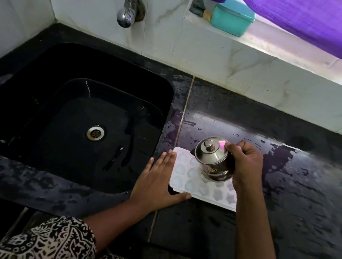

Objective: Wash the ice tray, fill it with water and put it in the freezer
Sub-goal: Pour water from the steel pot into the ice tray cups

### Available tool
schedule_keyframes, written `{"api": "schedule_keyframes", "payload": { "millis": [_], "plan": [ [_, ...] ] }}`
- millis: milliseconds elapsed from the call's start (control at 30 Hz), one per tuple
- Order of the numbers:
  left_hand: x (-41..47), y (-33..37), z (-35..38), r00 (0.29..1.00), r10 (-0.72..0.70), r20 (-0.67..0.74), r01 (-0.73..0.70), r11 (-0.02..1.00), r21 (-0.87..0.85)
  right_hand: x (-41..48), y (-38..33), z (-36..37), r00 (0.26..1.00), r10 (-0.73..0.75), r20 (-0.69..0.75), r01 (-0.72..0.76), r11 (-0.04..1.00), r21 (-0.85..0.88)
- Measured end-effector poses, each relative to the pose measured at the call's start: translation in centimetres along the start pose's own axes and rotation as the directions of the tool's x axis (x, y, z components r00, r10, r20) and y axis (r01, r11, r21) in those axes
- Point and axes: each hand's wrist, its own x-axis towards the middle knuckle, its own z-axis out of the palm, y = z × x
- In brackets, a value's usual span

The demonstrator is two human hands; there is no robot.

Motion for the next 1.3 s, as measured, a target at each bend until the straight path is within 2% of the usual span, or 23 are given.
{"api": "schedule_keyframes", "payload": {
  "millis": [333, 1300],
  "plan": [
    [0.0, 0.0, -0.2, 1.0, 0.0, 0.013, 0.0, 1.0, -0.002, 0.1, -0.2, 0.1, 0.999, -0.038, 0.014, 0.039, 0.995, -0.089],
    [-0.1, 0.2, -0.6, 1.0, 0.0, 0.031, 0.0, 1.0, 0.001, 0.7, 0.8, -0.6, 1.0, -0.017, -0.026, 0.019, 0.998, 0.066]
  ]
}}
